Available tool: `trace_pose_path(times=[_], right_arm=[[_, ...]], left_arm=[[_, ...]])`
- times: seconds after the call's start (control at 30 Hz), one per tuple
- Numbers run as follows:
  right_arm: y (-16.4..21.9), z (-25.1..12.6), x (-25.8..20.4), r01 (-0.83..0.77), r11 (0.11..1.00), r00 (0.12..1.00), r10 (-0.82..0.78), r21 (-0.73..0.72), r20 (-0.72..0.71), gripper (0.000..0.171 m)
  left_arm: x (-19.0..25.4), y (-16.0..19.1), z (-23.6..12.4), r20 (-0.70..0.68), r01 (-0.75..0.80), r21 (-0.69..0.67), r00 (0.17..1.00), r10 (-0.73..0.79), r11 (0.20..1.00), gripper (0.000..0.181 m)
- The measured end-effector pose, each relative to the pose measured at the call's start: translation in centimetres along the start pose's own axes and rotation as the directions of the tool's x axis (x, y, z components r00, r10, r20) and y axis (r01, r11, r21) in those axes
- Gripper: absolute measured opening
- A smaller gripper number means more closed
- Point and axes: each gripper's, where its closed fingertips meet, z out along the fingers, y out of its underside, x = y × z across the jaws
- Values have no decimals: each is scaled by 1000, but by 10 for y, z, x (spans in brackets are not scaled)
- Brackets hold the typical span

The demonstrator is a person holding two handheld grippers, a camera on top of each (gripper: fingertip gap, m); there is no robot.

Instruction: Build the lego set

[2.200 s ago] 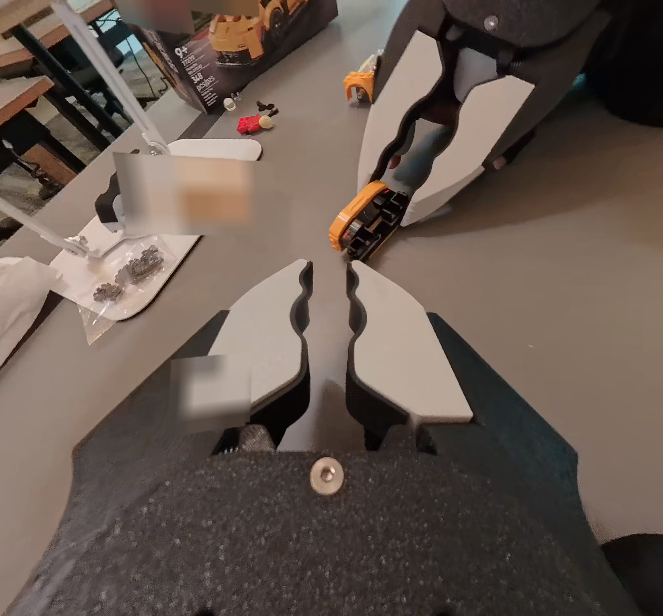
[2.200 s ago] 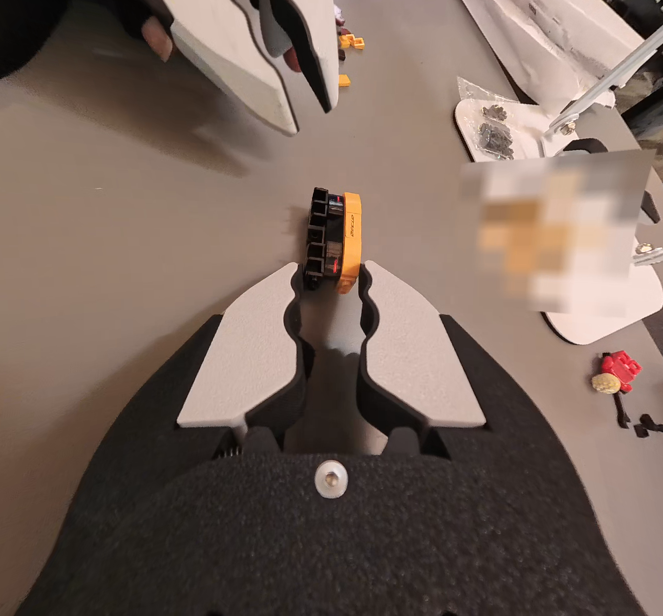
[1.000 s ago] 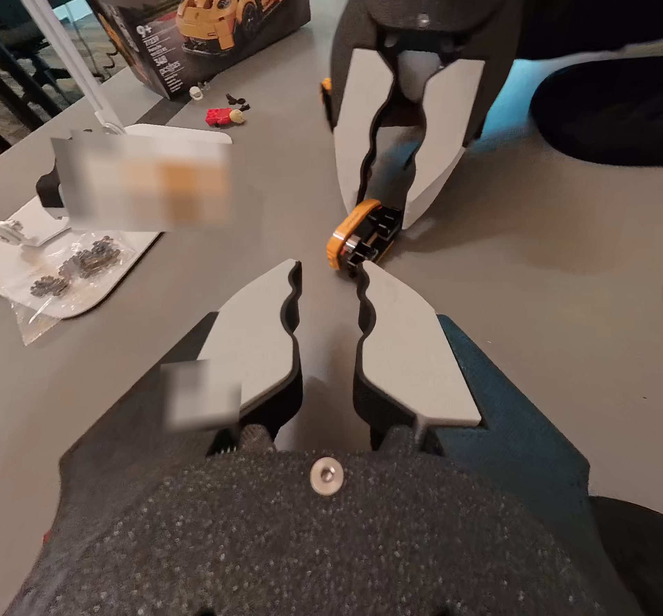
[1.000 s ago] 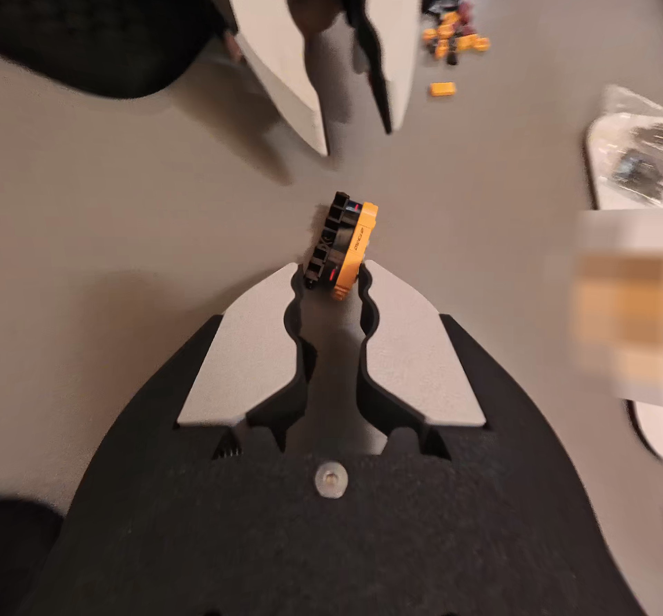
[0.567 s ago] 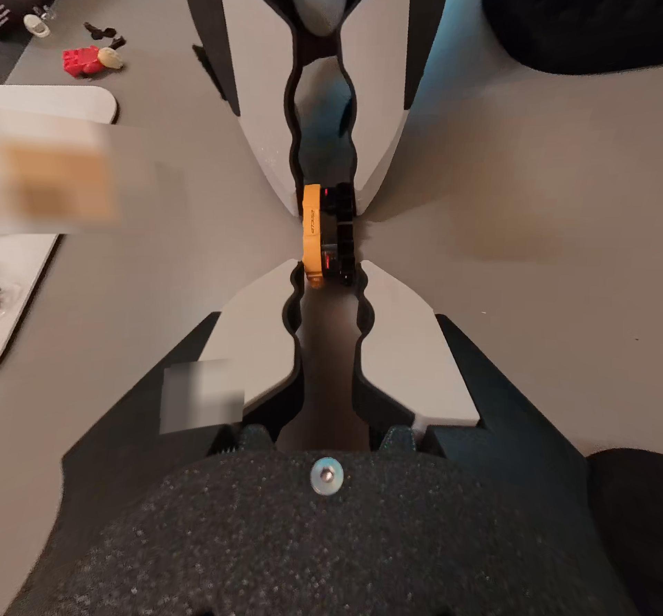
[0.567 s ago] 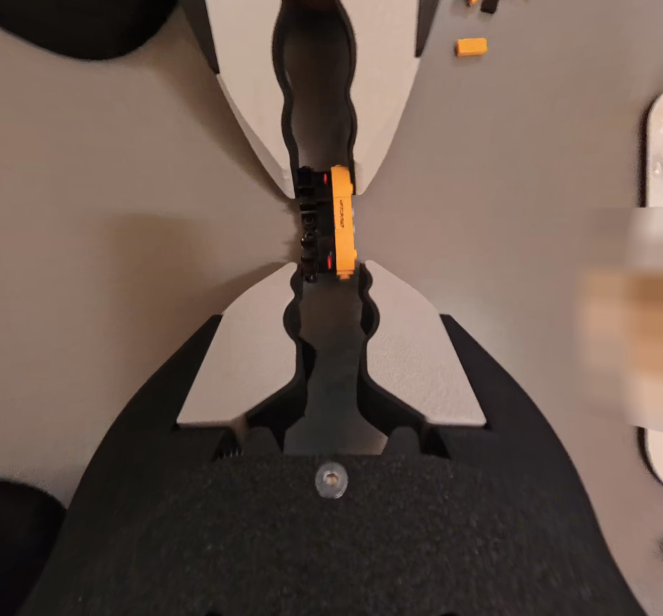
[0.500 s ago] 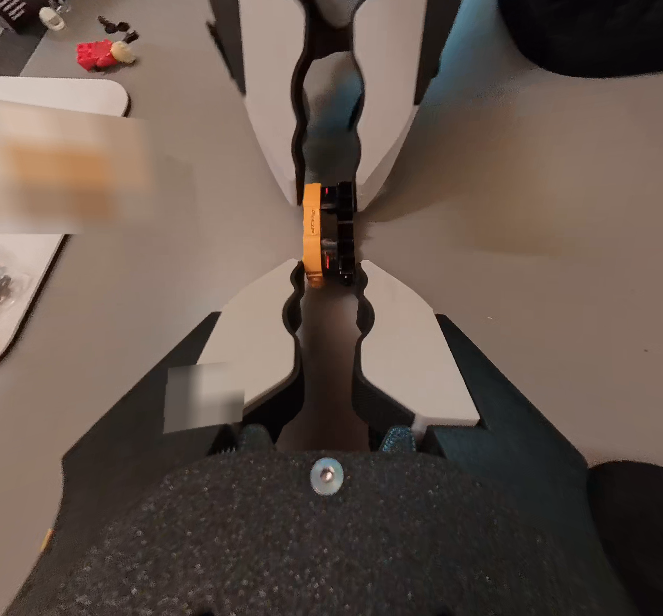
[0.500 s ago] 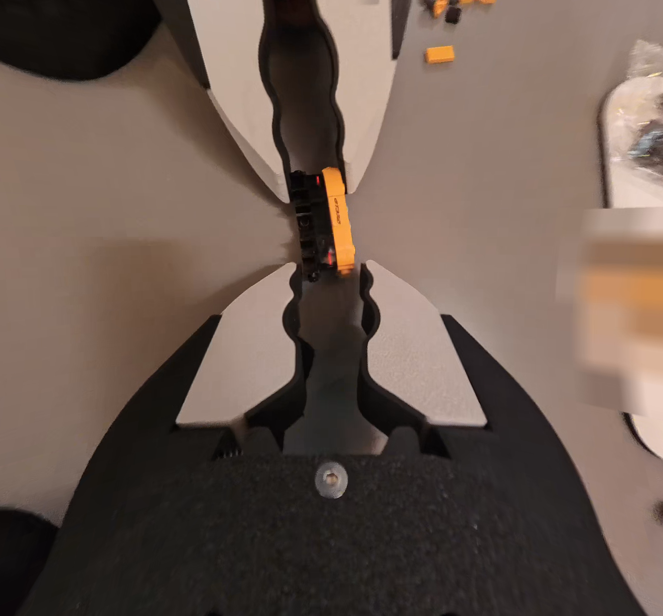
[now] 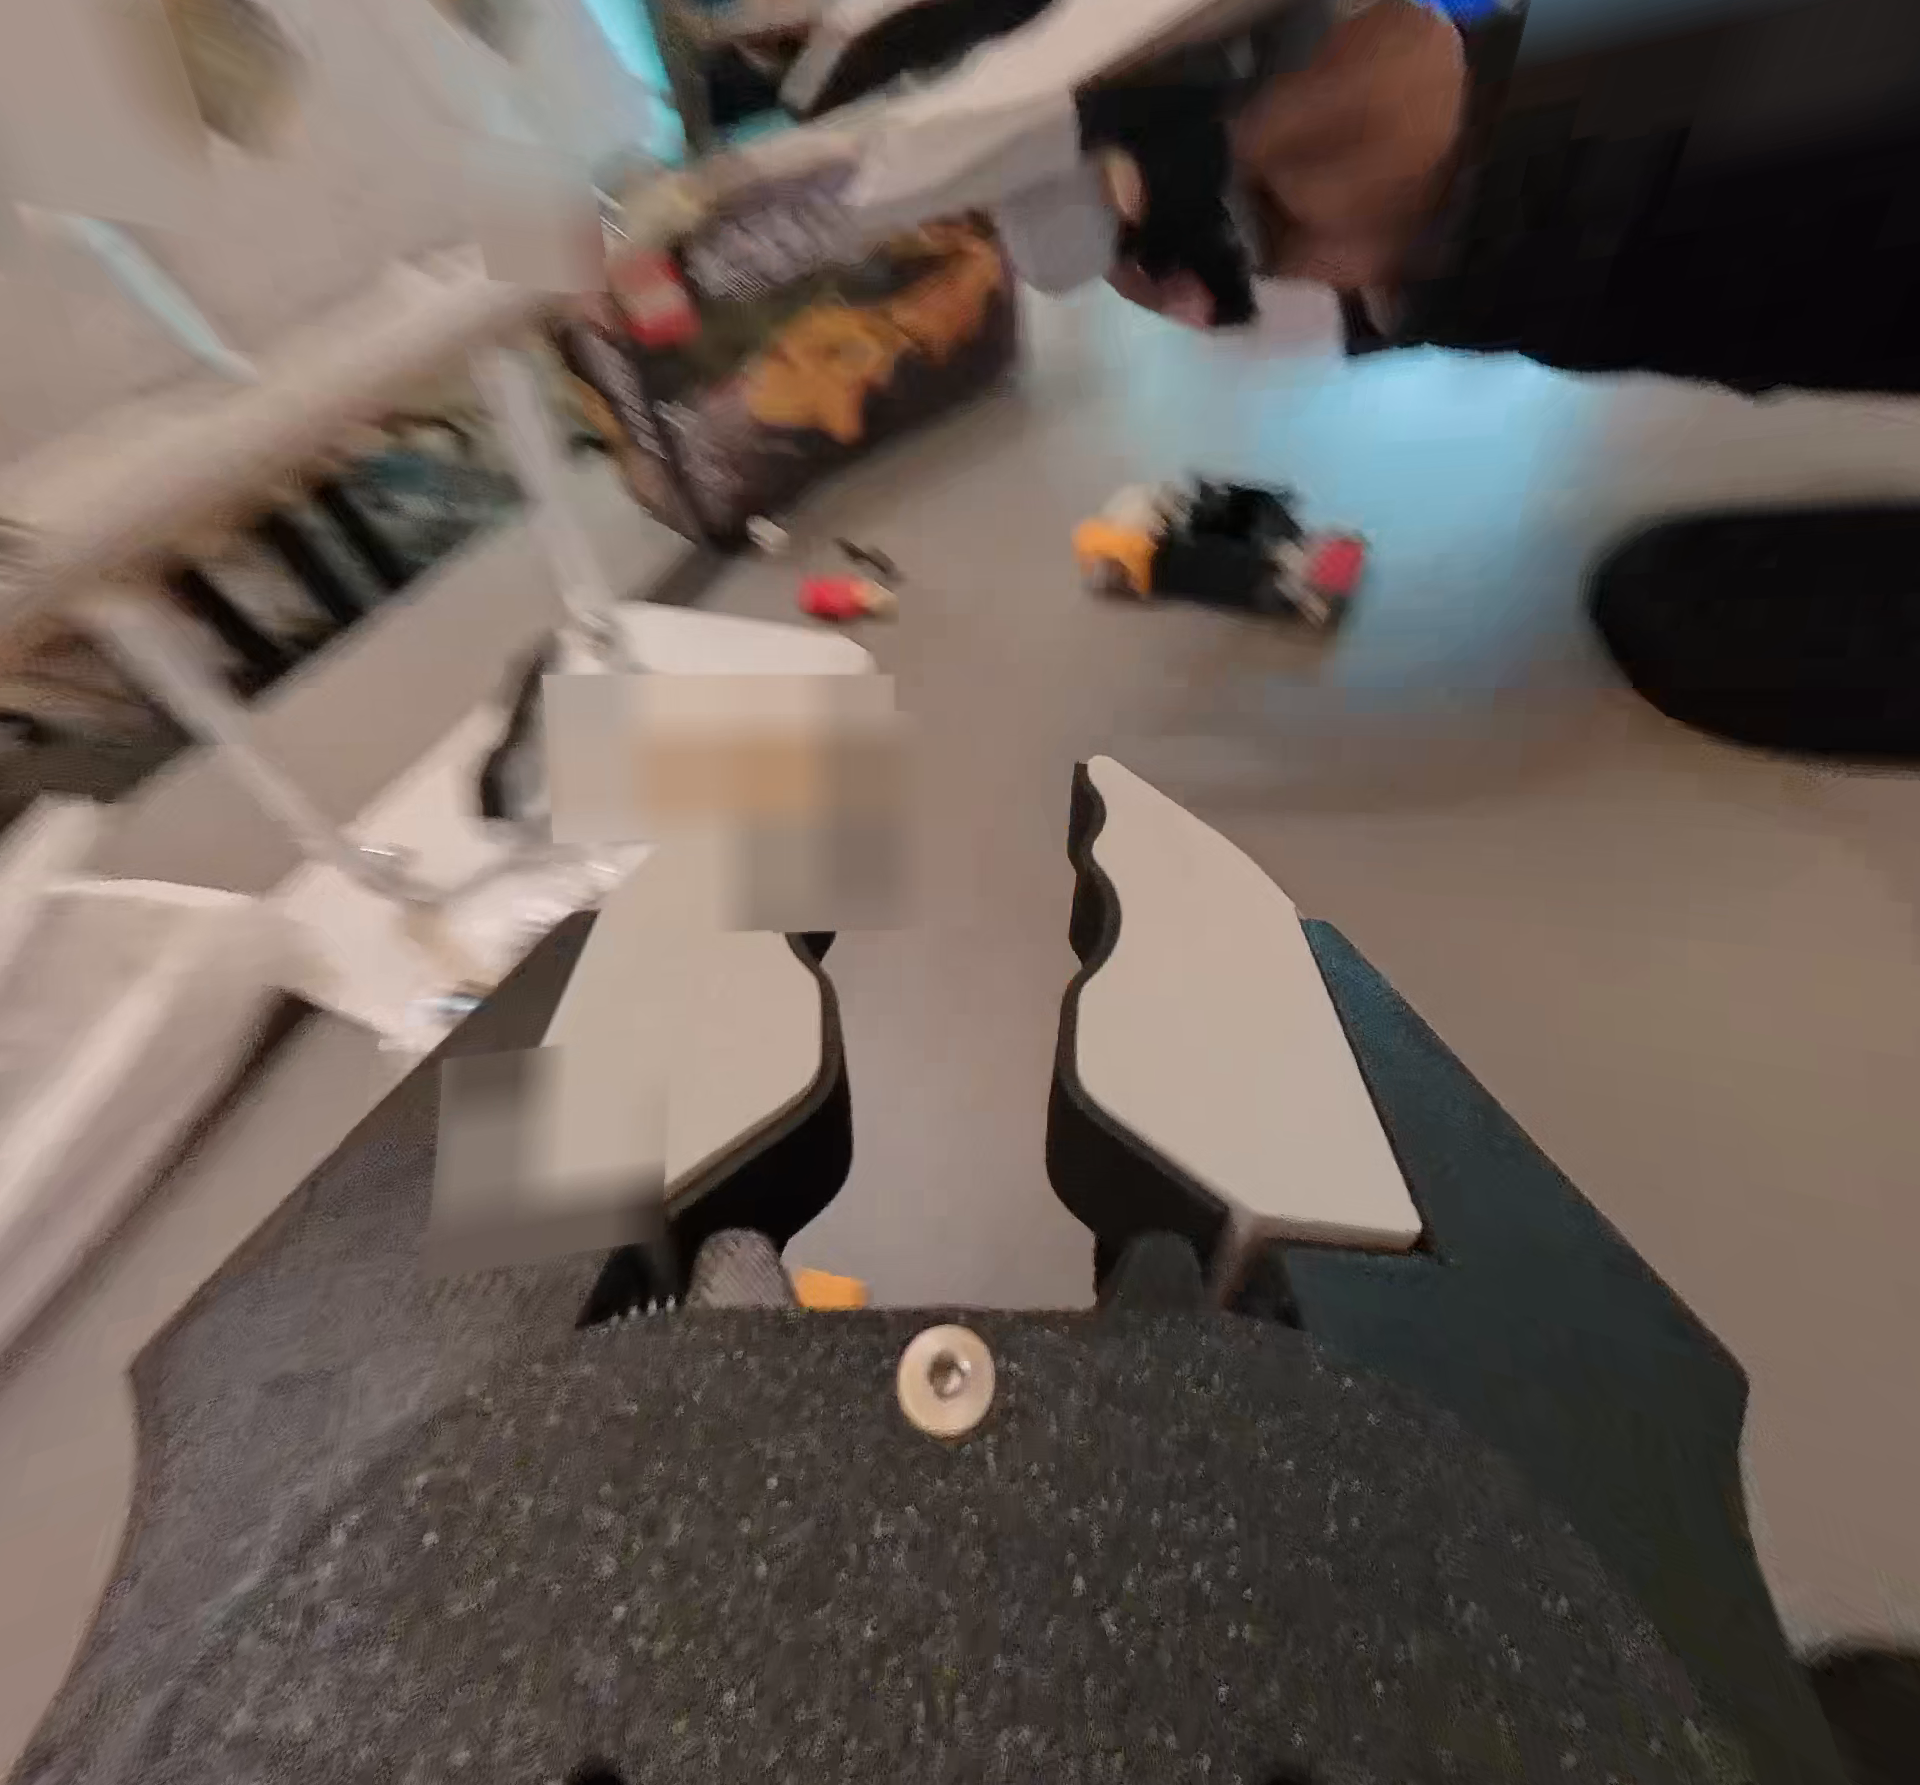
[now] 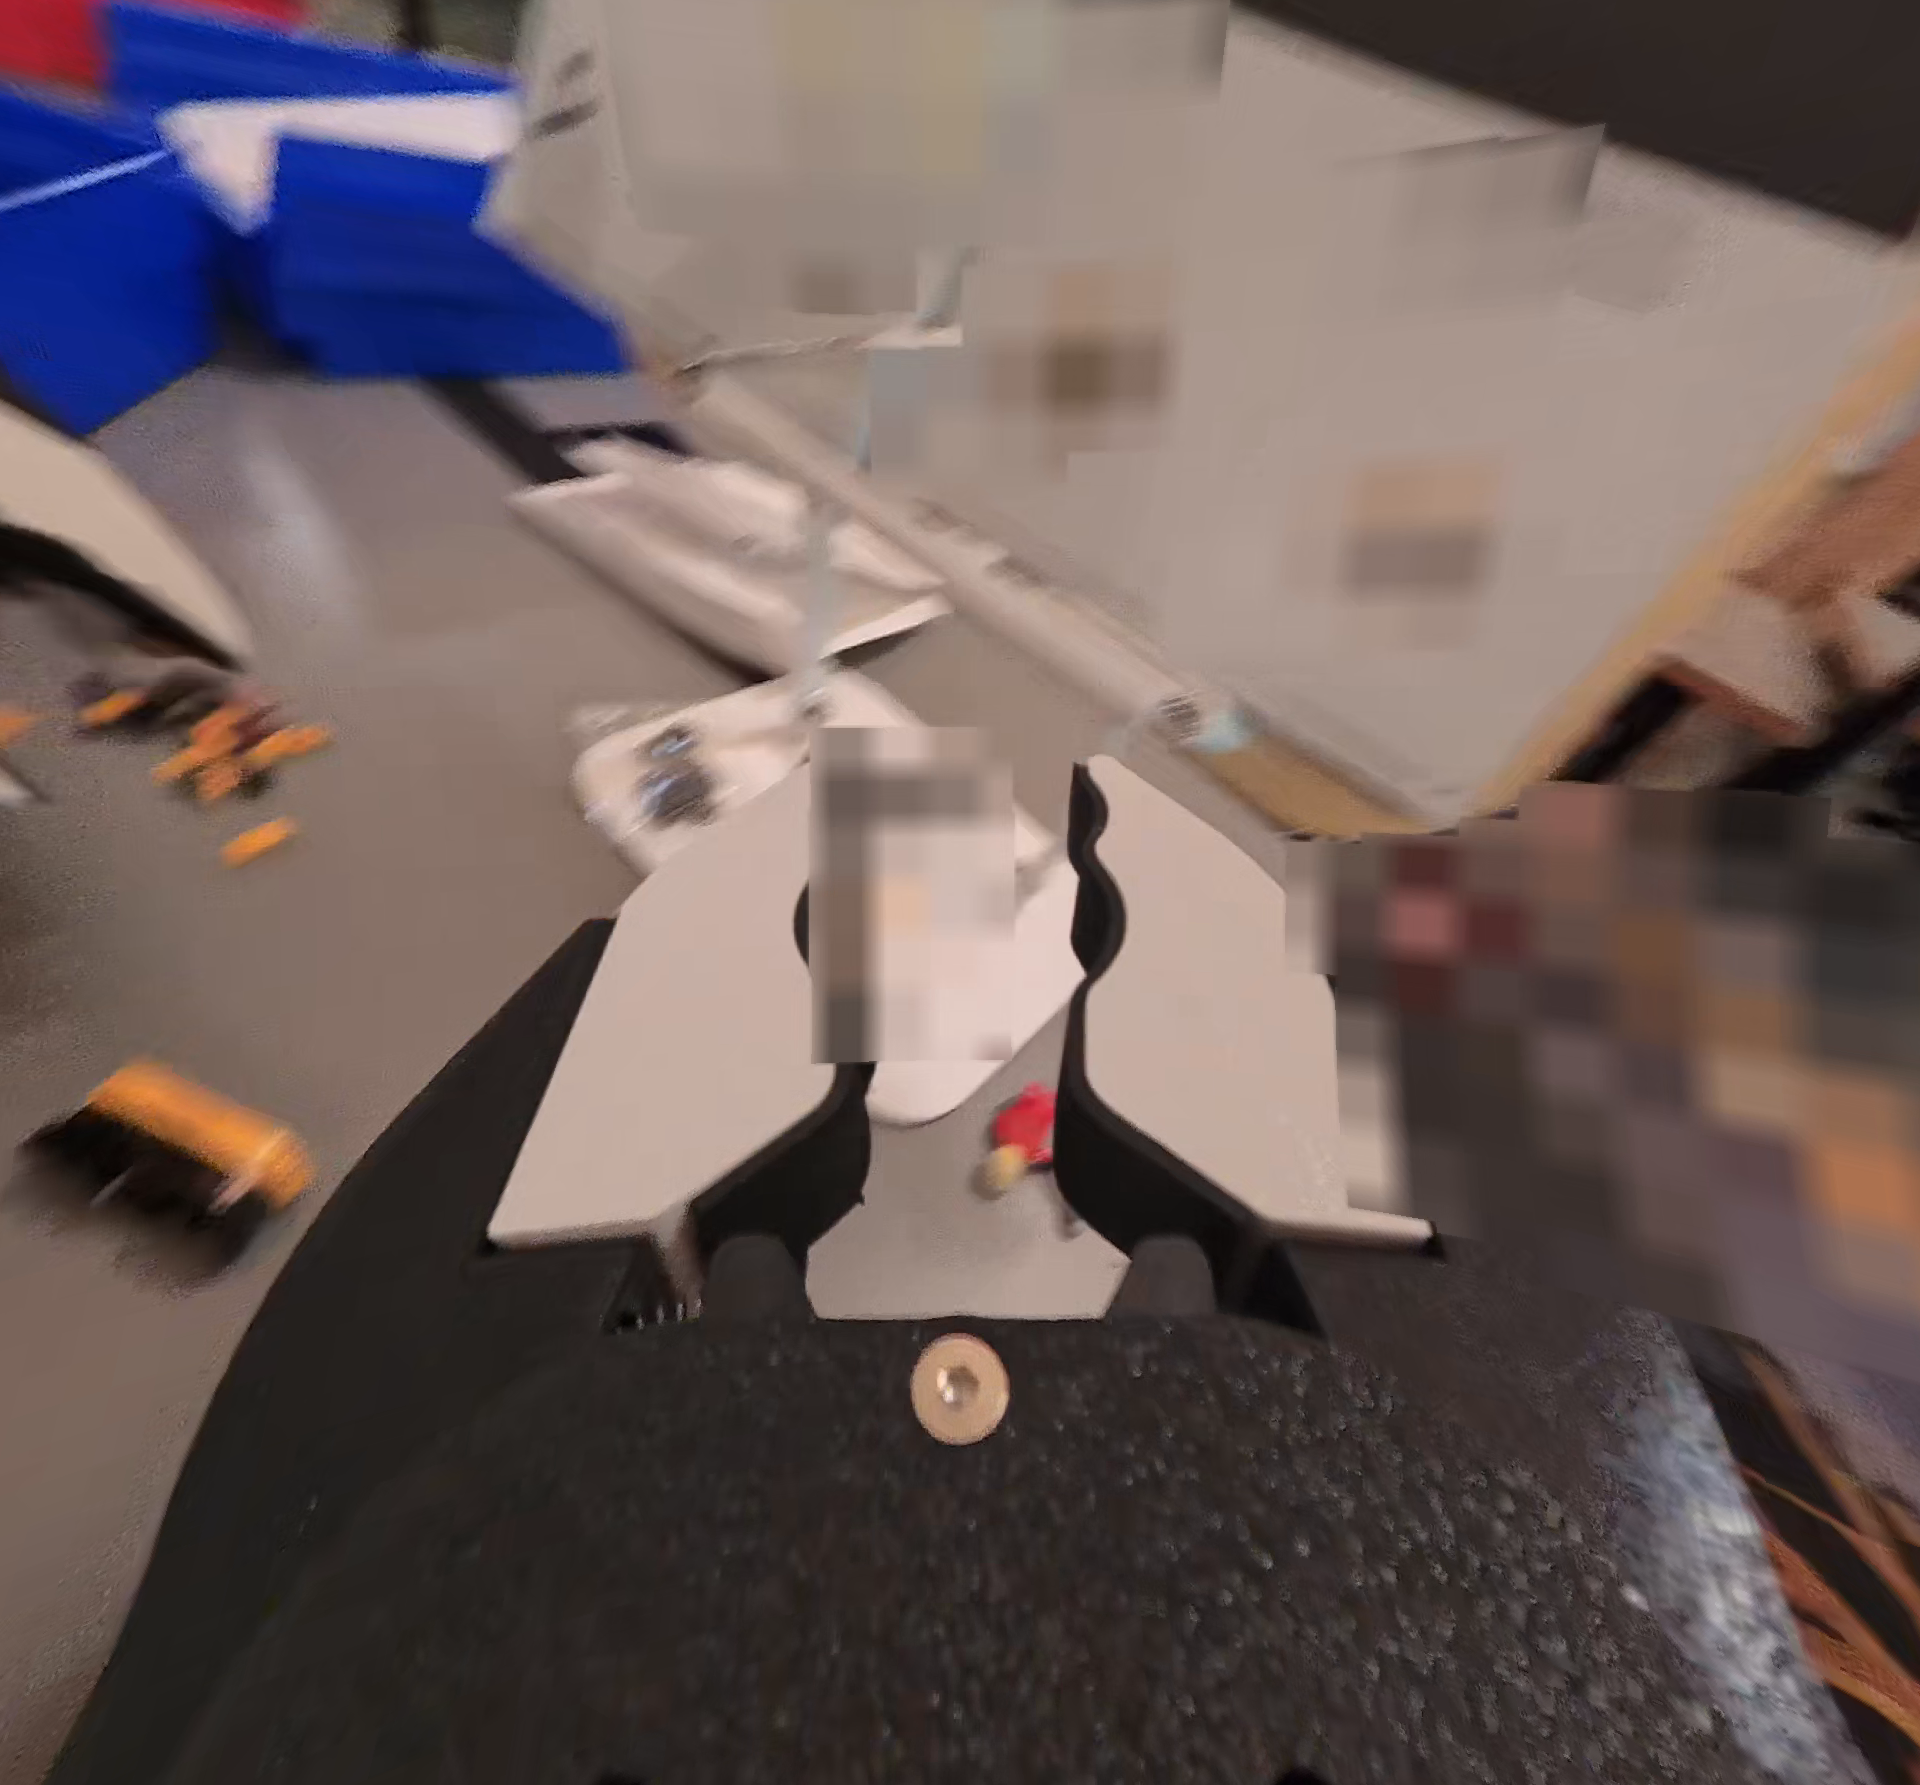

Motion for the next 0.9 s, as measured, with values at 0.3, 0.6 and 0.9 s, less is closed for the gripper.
trace_pose_path(times=[0.3,0.6,0.9], right_arm=[[-26,30,96,7,999,943,9,49,-334,79],[-47,63,111,225,974,886,-220,-37,-408,90],[-44,82,109,169,986,924,-163,-14,-347,83]], left_arm=[[-145,-67,-40,479,52,215,865,-152,975,45],[-173,-31,-12,539,-8,-24,842,20,1000,56],[-163,-31,-13,507,-28,-17,861,32,999,54]])
